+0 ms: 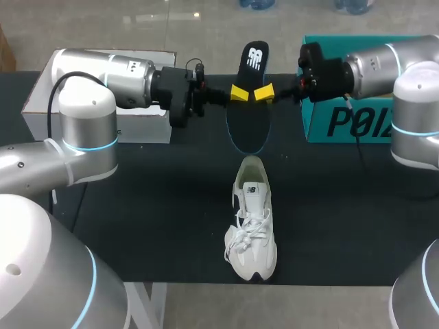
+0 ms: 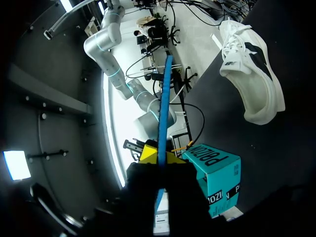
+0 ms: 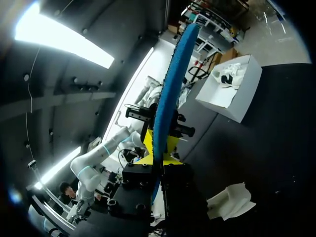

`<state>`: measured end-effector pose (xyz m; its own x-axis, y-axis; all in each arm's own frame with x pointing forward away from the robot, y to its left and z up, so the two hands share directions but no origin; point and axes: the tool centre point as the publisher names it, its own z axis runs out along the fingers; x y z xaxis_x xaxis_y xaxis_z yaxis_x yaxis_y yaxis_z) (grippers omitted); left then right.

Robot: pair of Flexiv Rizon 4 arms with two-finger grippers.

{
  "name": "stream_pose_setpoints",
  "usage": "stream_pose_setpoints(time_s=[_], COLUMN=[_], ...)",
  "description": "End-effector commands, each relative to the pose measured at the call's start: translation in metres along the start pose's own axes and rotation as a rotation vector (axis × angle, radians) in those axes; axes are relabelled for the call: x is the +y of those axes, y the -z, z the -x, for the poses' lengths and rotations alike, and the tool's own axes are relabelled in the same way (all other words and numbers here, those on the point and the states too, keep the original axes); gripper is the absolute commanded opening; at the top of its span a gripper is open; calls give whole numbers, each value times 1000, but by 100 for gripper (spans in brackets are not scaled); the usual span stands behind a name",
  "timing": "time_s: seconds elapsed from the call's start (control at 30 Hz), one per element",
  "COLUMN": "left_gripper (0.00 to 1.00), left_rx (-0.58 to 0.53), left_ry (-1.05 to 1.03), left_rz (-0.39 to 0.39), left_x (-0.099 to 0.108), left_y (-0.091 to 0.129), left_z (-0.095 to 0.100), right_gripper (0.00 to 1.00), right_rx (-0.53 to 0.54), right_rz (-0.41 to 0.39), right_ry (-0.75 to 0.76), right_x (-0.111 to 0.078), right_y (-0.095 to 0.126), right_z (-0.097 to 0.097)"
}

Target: Take the shoe out of the shoebox, open the shoe tongue, remove and reinsert the insole, then place the shoe into the shoebox

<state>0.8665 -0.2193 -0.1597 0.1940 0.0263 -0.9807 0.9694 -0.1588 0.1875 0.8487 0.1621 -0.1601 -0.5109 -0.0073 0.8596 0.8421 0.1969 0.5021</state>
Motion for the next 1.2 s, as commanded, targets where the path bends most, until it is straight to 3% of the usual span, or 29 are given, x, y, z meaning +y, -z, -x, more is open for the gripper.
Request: stream_pose_setpoints(time_s=[0.03,0.2,0.23,0.27,0.3,0.57,0.77,0.9,1.2], left_gripper=[0,0,29,93,100,100,100,100,100], left_rx=[0,0,0,0,6,138,98,78,78], left_ry=[-2,-2,-2,-2,-7,304,540,581,581], left_rz=[2,2,2,2,-24,-128,-170,-189,-189], left_x=[1,1,1,1,0,-8,-28,-38,-38], left_y=[0,0,0,0,-1,17,46,56,56], left_z=[-2,-2,-2,-2,1,8,0,-4,-4], right_gripper=[0,0,0,0,0,0,0,0,0], right_rx=[-2,-5,-8,-13,-19,-81,-99,-92,-92], right_rz=[8,13,14,14,13,-24,-7,-17,-17], right_ry=[2,12,18,22,25,27,43,61,61], right_x=[-5,-4,-4,-4,-3,-7,-7,-6,-6], right_y=[0,-1,0,0,1,9,18,21,21], right_z=[-4,-5,-6,-7,-7,-4,0,0,0])
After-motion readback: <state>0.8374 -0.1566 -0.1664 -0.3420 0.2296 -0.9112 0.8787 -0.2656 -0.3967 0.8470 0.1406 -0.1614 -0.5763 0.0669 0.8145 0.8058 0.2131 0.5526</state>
